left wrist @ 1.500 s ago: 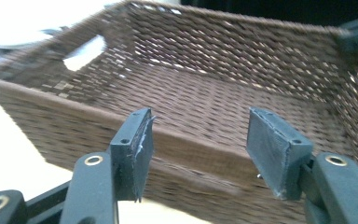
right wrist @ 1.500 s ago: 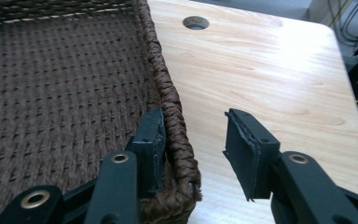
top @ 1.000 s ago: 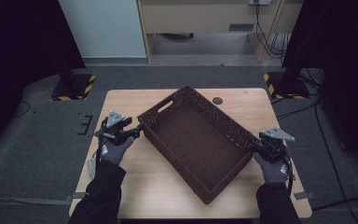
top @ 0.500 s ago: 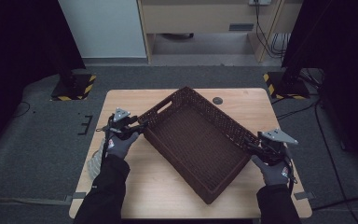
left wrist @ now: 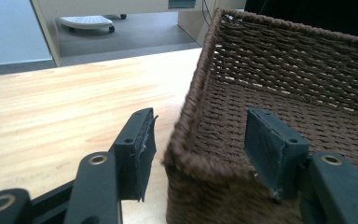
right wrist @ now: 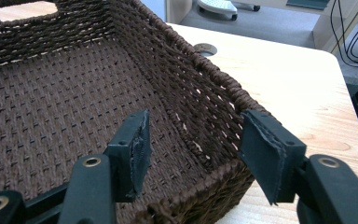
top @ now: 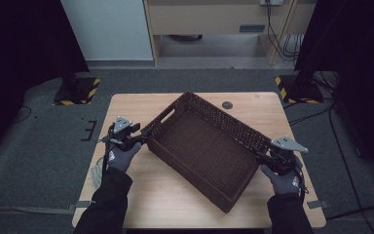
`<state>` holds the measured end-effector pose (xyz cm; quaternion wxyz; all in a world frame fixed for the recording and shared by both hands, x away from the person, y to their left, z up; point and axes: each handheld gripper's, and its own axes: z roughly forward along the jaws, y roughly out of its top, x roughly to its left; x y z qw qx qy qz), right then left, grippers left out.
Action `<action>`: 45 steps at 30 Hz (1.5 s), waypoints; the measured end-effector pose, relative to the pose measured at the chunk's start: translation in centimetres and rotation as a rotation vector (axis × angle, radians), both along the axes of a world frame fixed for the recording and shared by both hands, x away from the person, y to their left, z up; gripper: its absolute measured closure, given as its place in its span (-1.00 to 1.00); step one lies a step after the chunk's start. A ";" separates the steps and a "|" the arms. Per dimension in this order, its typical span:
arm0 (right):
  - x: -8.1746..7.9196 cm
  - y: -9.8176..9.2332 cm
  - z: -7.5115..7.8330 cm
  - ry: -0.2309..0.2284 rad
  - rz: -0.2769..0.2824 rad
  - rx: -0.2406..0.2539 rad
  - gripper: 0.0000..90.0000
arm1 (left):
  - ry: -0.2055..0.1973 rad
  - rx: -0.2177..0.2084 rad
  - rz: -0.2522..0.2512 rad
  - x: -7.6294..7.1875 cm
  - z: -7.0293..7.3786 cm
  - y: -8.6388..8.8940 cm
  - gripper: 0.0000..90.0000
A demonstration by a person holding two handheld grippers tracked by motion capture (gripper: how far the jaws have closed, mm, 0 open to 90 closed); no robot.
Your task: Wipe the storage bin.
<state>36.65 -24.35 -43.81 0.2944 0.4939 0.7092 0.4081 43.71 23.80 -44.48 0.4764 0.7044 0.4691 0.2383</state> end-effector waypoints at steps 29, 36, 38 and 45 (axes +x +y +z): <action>1.8 -0.8 -1.2 0.030 -0.010 0.003 -0.10 | 0.078 -0.016 -0.105 -4.1 -0.7 0.0 0.27; -0.9 -0.8 -0.4 0.030 0.031 0.036 -0.01 | 0.073 -0.037 -0.098 -7.5 -0.5 -0.4 0.23; -1.0 -0.6 -0.6 0.048 0.031 0.020 0.17 | 0.071 -0.026 -0.108 -7.8 -0.4 -0.5 0.21; 0.6 -0.5 -0.9 0.032 0.022 -0.002 0.40 | 0.066 -0.027 -0.112 -7.2 -0.2 -0.2 0.20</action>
